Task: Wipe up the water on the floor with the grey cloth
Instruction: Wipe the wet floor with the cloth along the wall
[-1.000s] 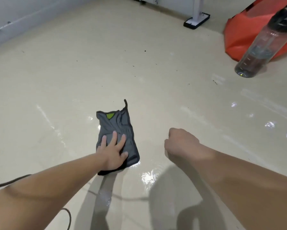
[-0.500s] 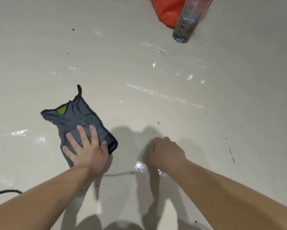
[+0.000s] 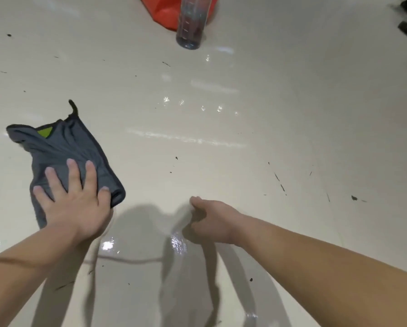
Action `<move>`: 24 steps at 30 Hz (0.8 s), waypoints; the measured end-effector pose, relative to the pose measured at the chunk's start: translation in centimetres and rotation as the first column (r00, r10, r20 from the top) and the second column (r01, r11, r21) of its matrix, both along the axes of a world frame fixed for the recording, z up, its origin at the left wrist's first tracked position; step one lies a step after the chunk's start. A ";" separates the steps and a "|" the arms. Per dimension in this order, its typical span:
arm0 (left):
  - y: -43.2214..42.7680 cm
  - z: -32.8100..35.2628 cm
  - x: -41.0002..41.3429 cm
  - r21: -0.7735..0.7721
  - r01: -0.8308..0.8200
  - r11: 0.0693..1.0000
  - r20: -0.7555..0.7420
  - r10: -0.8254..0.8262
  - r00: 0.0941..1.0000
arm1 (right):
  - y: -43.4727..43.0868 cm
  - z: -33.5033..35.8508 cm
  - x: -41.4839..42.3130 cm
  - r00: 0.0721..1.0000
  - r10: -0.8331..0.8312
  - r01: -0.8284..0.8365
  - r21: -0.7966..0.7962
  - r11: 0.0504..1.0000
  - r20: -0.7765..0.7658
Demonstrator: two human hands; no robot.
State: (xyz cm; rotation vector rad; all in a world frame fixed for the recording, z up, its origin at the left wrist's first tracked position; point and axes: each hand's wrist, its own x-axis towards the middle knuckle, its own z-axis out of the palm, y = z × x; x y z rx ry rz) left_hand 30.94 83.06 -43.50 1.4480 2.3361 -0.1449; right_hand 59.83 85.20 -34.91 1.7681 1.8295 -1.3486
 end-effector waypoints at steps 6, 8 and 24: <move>-1.3 -0.1 13.4 0.071 0.284 0.956 0.048 -0.288 0.956 | -4.7 0.7 5.9 0.978 -0.036 -0.041 0.360 0.932 0.205; -2.8 -0.5 19.0 0.166 0.483 0.860 0.044 -0.496 0.867 | -6.3 1.1 7.8 0.972 -0.019 -0.065 0.344 0.937 0.236; -2.1 0.5 25.3 0.118 0.811 0.573 0.074 -0.820 0.568 | -7.2 0.8 16.9 0.873 -0.081 -0.080 0.305 0.949 0.481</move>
